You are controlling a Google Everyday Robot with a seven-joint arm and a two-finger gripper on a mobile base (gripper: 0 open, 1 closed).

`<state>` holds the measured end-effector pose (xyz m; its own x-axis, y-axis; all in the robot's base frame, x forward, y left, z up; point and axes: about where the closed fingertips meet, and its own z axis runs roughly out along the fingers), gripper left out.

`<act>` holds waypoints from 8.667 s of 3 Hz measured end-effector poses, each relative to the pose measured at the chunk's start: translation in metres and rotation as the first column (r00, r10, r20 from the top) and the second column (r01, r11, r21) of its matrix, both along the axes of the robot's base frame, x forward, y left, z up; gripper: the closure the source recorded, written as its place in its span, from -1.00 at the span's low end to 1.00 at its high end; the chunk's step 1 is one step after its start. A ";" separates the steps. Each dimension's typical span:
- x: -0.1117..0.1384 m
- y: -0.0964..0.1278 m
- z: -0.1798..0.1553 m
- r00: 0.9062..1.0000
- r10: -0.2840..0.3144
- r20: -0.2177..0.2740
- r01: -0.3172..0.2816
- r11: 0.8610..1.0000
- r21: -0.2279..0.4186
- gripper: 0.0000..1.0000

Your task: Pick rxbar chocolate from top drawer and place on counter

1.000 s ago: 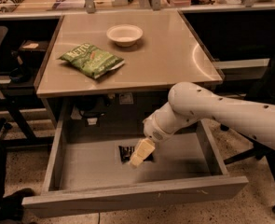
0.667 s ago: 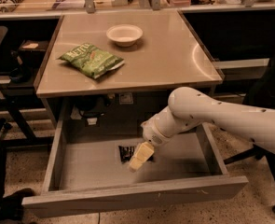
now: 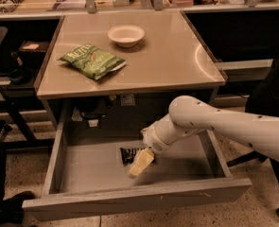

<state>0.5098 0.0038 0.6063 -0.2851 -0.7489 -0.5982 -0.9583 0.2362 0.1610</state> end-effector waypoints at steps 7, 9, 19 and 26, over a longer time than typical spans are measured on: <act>-0.002 0.000 -0.018 1.000 -0.012 -0.021 0.012 1.000 -0.001 1.00; 0.008 -0.005 0.017 0.998 -0.053 -0.043 0.053 0.999 0.000 1.00; 0.122 -0.120 0.256 0.948 -0.300 0.107 0.318 0.909 -0.270 1.00; 0.238 -0.091 0.254 0.952 -0.282 0.120 0.303 0.927 -0.222 1.00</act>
Offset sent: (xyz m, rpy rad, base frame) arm -0.0015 -0.0035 -0.0286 -0.0060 0.0317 -0.0310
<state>0.7483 -0.0872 0.8607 -0.4687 -0.7621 -0.4466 -0.8485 0.5290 -0.0121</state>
